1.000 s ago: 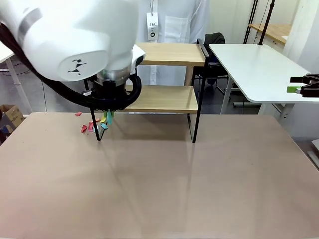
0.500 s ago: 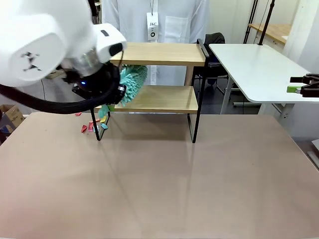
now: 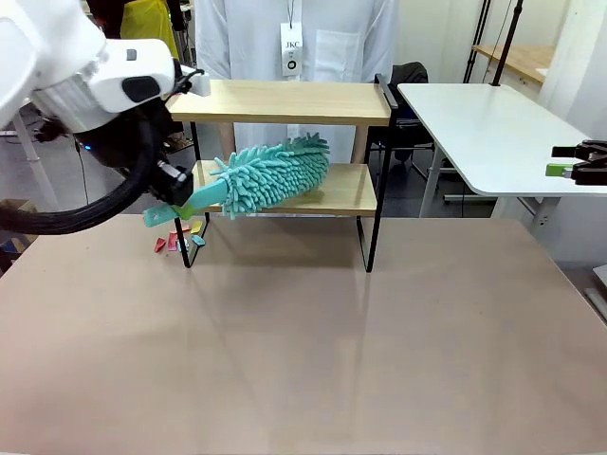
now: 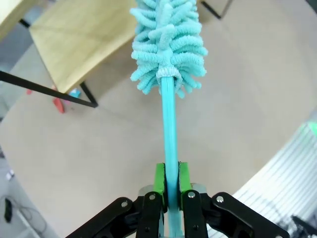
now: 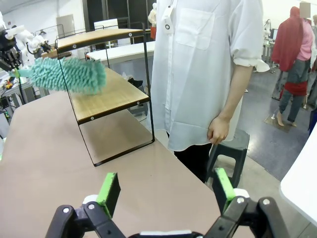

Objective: Clean the shelf.
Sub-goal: Clean the specific section of the Shelf indicated by the human with the Duster.

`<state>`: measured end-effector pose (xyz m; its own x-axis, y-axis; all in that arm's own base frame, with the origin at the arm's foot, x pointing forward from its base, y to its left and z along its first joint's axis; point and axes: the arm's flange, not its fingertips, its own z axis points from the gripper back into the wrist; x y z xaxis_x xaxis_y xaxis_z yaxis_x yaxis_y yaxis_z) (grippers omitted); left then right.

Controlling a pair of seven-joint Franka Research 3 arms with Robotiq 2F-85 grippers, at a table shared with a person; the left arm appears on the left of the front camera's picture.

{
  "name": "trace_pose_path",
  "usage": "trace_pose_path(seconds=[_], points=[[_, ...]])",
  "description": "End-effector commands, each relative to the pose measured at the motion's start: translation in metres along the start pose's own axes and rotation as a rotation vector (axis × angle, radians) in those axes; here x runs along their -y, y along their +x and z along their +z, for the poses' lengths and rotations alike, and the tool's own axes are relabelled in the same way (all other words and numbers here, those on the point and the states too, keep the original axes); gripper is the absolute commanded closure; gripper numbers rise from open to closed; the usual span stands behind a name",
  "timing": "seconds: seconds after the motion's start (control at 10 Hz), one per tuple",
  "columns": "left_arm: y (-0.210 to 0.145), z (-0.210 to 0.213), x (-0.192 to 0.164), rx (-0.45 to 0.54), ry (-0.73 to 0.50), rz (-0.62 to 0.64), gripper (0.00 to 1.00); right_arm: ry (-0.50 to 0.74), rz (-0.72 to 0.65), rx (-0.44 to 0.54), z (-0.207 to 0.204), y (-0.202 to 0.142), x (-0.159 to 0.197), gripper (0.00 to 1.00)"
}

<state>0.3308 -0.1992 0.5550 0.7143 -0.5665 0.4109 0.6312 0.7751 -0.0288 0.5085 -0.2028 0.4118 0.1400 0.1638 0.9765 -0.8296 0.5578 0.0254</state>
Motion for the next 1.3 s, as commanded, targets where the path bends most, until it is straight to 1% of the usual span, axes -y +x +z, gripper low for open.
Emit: trace_pose_path(seconds=[0.0, 0.2, 0.3, 0.5, 0.7, 0.9, 1.0, 1.1, 1.2], points=[[-0.015, 0.015, -0.021, -0.043, -0.097, -0.051, 0.87, -0.008, 0.005, 0.002, -0.002, 0.003, 0.000, 0.00], [-0.027, 0.036, -0.034, -0.099, -0.114, -0.142, 0.87, -0.008, 0.005, 0.002, -0.002, 0.003, 0.000, 0.00], [-0.034, 0.048, -0.041, -0.137, -0.122, -0.137, 0.87, -0.008, 0.005, 0.002, -0.002, 0.003, 0.000, 0.00], [-0.045, 0.086, -0.054, -0.207, -0.080, -0.283, 0.87, -0.008, 0.005, 0.002, -0.002, 0.003, 0.000, 0.00], [-0.042, 0.112, -0.055, -0.393, -0.041, -0.378, 0.87, -0.008, 0.005, 0.002, -0.002, 0.003, 0.000, 0.00], [-0.032, 0.136, -0.048, -0.536, 0.019, -0.462, 0.87, -0.008, 0.005, 0.002, -0.002, 0.003, 0.000, 0.00], [-0.026, 0.137, -0.043, -0.597, 0.030, -0.505, 0.87, -0.008, 0.005, 0.002, -0.002, 0.003, 0.000, 0.00], [-0.016, 0.129, -0.039, -0.688, 0.019, -0.533, 0.87, -0.008, 0.005, 0.002, -0.002, 0.003, 0.000, 0.00], [-0.008, 0.122, -0.036, -0.729, 0.017, -0.576, 0.87, -0.008, 0.005, 0.002, -0.002, 0.003, 0.000, 0.00]])
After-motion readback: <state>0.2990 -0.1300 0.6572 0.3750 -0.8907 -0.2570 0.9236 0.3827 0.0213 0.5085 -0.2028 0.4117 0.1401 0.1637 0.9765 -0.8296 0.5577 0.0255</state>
